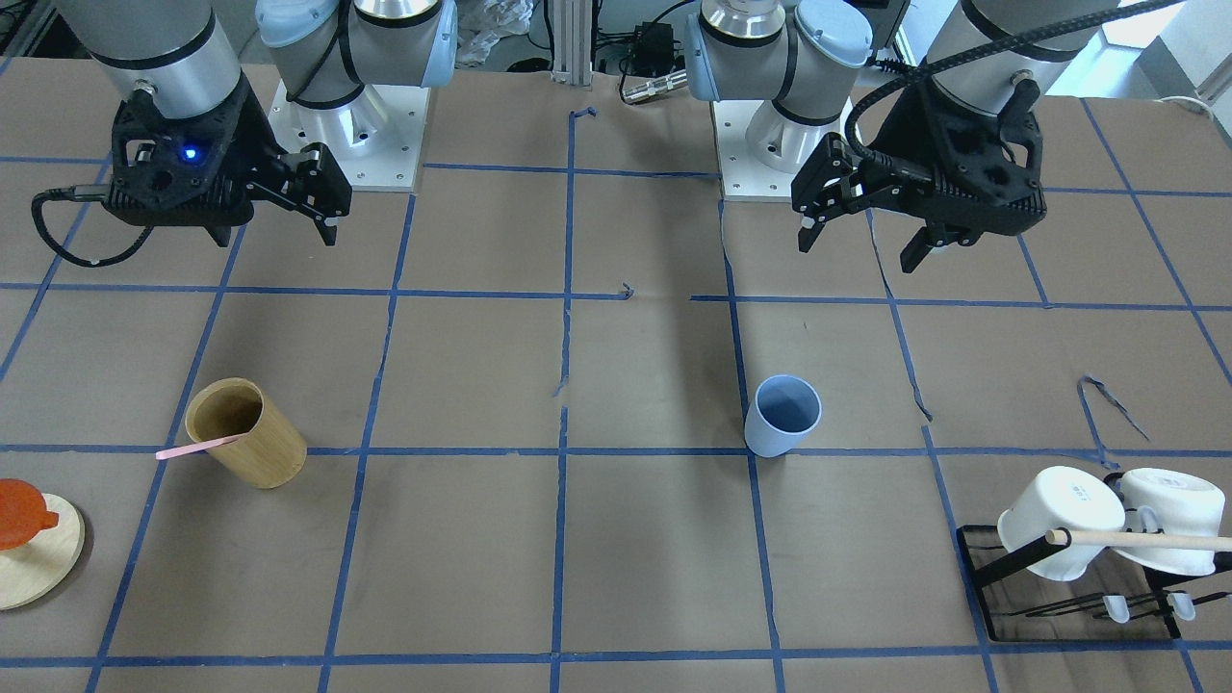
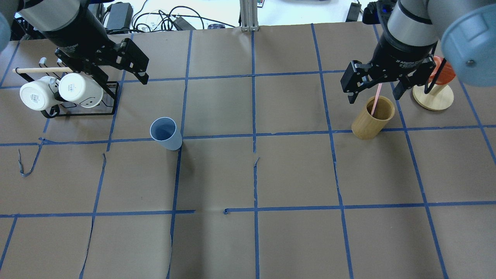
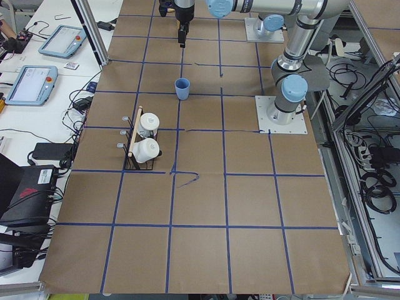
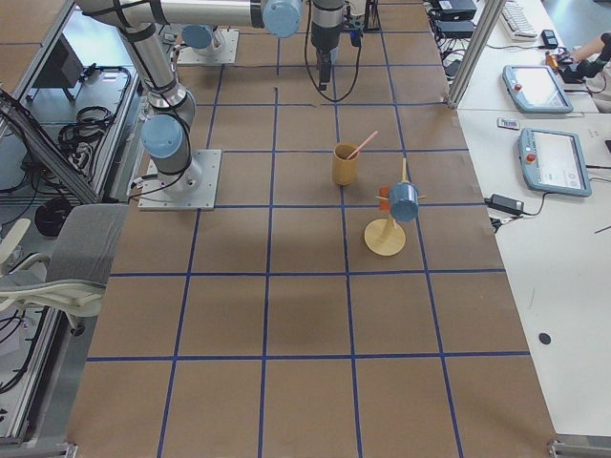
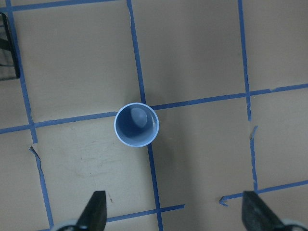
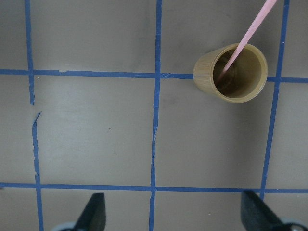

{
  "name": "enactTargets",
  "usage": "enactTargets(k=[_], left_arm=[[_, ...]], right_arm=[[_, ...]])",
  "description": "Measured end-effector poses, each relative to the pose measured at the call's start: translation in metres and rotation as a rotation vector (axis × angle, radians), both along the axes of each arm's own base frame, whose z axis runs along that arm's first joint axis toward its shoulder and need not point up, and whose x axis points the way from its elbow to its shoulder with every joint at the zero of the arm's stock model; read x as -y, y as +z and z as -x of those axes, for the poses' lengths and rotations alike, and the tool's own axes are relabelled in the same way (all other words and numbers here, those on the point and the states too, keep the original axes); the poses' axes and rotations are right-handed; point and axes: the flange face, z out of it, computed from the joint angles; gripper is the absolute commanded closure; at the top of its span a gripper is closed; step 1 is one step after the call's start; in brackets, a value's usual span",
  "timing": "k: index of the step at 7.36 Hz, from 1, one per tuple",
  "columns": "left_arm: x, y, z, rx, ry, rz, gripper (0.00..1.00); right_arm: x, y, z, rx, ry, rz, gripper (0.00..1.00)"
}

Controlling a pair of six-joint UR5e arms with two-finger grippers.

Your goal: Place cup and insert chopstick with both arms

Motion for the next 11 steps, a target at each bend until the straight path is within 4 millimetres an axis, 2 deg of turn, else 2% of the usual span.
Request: enactTargets(k=[5,7,11], left_arm=[[0.000,0.000,-0.001,-0.001,0.001,0.000,0.00],[0.000,-0.001,-0.001,-0.001,-0.012,-0.001,0.00],[-0.004,-0.012,-0.011,-0.004,-0.065,-0.014,0.00]], right_arm=[[0.002,-0.001,0.000,0.001,0.003,0.005,0.00],[0.009,0.006,0.000,-0.002,0.007,0.073,0.00],[0.011,0.004,0.000,0.005,0.001,0.079,0.00]])
